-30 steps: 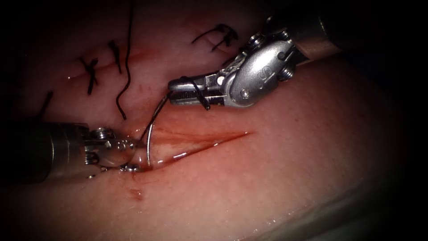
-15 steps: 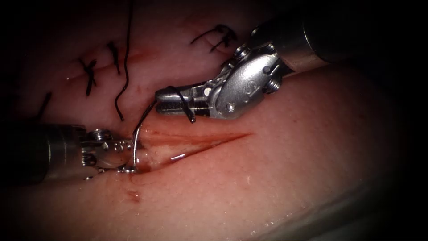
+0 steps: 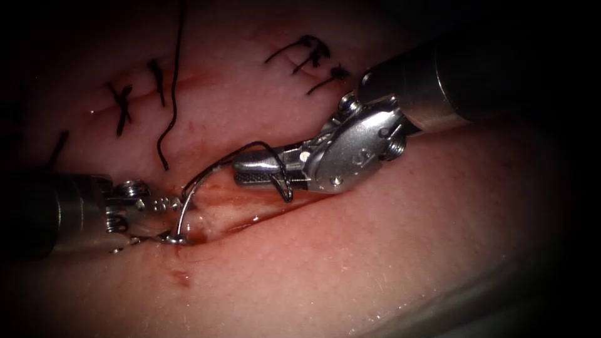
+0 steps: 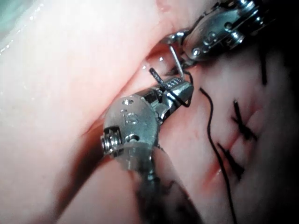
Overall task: Wound Closure
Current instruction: Use the right gripper to throw the needle through the buttom of the wound
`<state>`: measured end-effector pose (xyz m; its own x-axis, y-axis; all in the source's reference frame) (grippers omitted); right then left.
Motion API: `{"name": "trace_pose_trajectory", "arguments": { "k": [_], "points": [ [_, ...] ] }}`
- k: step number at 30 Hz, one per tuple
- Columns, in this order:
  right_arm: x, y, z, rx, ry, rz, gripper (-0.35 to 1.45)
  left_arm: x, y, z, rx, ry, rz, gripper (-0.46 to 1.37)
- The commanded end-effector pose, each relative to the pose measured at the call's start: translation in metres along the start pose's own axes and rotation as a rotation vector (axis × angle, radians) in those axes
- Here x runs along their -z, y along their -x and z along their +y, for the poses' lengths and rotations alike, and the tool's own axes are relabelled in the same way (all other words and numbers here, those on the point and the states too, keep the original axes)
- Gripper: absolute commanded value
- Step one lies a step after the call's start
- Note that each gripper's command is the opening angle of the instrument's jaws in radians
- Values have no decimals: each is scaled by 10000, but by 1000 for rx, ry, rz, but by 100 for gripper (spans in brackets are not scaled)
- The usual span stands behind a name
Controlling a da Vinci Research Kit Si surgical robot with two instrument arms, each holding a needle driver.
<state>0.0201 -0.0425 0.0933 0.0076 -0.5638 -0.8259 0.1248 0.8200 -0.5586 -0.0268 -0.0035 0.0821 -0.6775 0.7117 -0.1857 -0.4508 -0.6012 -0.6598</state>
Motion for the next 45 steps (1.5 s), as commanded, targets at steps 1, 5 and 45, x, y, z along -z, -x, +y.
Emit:
{"name": "trace_pose_trajectory", "arguments": {
  "k": [1, 5, 45],
  "points": [
    [1, -1, 1, 6, 5, -1, -35, -1, 0, 0, 1, -7, 0, 124],
    [3, -2, 1, 16, 5, -5, -35, 1, -4, 1, 4, -5, 0, 128],
    [20, -7, 1, 8, 45, -21, -35, 97, -58, 25, -67, -5, 308, 105]
  ]
}}
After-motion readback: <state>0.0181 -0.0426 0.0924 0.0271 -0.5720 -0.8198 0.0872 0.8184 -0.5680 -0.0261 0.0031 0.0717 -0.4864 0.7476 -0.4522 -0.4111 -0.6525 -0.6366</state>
